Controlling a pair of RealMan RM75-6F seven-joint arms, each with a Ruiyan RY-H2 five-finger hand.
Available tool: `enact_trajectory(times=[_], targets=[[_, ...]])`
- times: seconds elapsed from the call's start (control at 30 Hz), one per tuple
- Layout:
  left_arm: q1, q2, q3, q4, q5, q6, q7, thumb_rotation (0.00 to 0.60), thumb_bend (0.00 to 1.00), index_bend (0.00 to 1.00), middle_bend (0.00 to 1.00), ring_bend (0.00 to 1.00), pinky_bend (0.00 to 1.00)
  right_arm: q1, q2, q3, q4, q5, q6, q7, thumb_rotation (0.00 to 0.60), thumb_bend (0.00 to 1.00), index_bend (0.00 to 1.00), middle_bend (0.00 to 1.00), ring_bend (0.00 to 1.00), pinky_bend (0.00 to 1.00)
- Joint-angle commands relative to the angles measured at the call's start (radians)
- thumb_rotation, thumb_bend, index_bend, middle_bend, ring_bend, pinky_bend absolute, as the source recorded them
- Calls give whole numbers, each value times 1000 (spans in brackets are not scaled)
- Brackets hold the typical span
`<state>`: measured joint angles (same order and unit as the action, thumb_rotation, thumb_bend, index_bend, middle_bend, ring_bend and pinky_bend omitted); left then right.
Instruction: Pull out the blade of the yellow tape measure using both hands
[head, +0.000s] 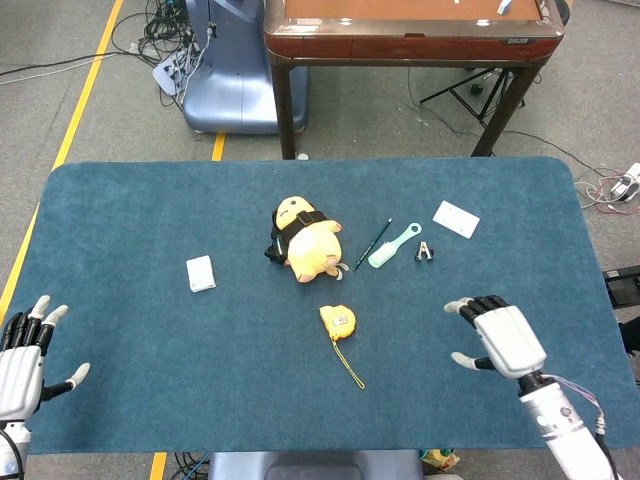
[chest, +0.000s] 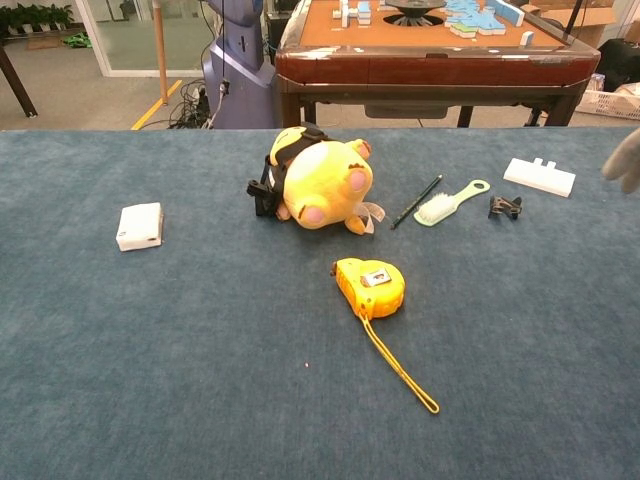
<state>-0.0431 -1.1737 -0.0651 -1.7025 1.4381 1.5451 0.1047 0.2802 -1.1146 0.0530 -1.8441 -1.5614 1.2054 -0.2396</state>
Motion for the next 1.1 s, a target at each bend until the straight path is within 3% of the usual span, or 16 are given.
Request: enact_trajectory(times=[0.03, 0.1, 0.2, 0.3, 0.43, 0.63, 1.1], targets=[[3, 3, 2, -4, 5, 6, 1, 600, 175, 137, 0, 0, 0, 77, -38, 11, -18, -19, -96, -53, 600, 238, 332, 383, 364, 314], [7, 7, 4, -8, 8, 11, 1, 600, 175, 137, 0, 0, 0, 119, -52, 18, -26, -8, -154, -90, 600, 307, 332, 418, 423, 340], [13, 11, 6, -12, 11, 18, -1, 600, 175, 136, 0, 0, 0, 175, -76, 33, -32, 17, -228, -138, 600, 456, 332, 539, 592, 466], [18, 14, 8, -14, 13, 22, -3, 600, 175, 137, 0, 0, 0, 225, -96, 43, -38, 57, -298, -178, 600, 622, 332, 768, 821, 700], [21, 18, 9, -16, 13, 24, -4, 600, 174, 137, 0, 0, 0, 279, -120, 50, -43, 138, -378, -230, 600, 781, 332, 924, 984, 897], [20, 20, 8, -17, 15, 20, -3, 600, 175, 136, 0, 0, 0, 348, -163, 45, -49, 248, -451, -301, 600, 994, 332, 1000, 1000, 989], [21, 12, 7, -6, 9, 11, -9, 600, 175, 136, 0, 0, 0, 476, -315, 27, 57, 459, -464, -419, 600, 1000, 332, 1000, 1000, 1000]])
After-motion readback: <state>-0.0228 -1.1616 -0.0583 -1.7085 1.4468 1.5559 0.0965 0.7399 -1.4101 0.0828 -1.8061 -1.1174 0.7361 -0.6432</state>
